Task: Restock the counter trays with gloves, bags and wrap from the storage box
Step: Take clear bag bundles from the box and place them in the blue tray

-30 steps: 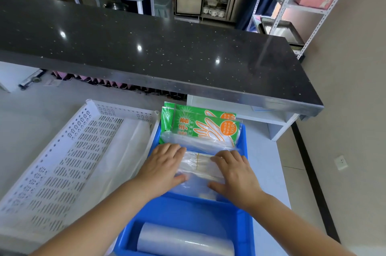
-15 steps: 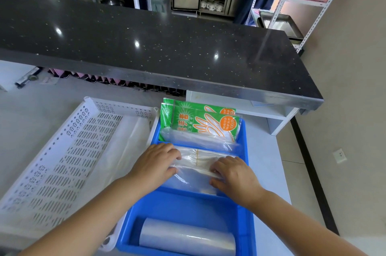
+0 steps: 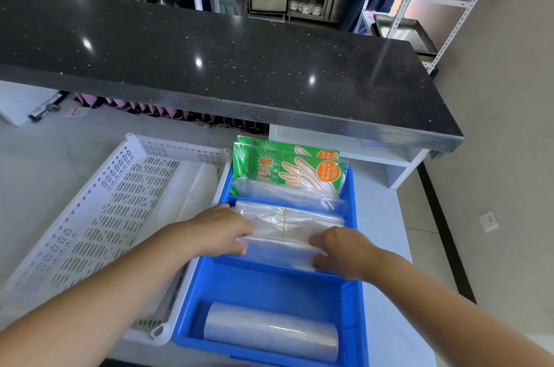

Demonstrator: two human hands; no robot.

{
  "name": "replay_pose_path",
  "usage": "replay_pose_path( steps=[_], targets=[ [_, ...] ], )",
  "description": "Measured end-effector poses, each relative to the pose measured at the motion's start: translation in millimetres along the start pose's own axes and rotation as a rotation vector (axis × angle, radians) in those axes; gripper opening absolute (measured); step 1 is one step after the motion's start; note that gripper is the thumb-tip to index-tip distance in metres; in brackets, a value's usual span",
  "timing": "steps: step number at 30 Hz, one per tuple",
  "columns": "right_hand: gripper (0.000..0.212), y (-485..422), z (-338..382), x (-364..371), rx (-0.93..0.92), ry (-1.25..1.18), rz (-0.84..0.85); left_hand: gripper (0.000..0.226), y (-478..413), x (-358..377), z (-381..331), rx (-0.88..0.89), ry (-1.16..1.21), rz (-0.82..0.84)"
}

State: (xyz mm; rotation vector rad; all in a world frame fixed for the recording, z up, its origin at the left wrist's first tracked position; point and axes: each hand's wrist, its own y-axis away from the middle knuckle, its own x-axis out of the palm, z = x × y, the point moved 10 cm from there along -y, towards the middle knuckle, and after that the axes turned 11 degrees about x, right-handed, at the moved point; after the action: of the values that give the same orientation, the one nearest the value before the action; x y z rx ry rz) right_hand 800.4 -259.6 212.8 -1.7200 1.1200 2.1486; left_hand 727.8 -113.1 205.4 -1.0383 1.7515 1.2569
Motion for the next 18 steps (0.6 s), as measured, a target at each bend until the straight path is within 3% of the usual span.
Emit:
replay_pose_path(
  steps=[6, 8, 10, 18],
  targets=[
    [0.029, 7, -5, -1, 0.001, 0.056, -0.068, 0.029, 5, -5, 4, 0.023, 0.072, 0.001],
    [0.030, 7, -7, -1, 0.008, 0.060, -0.091, 0.019, 6, -9, 5, 0.021, 0.141, -0.043],
    [0.030, 8, -7, -1, 0.007, 0.065, -0.108, 0.035, 9, -14, 9, 0.000, 0.219, -0.096],
    [0.034, 5, 1, -15, 0.005, 0.039, -0.187, 0.020, 17, -25, 11, 0.003, 0.179, -0.265]
  ],
)
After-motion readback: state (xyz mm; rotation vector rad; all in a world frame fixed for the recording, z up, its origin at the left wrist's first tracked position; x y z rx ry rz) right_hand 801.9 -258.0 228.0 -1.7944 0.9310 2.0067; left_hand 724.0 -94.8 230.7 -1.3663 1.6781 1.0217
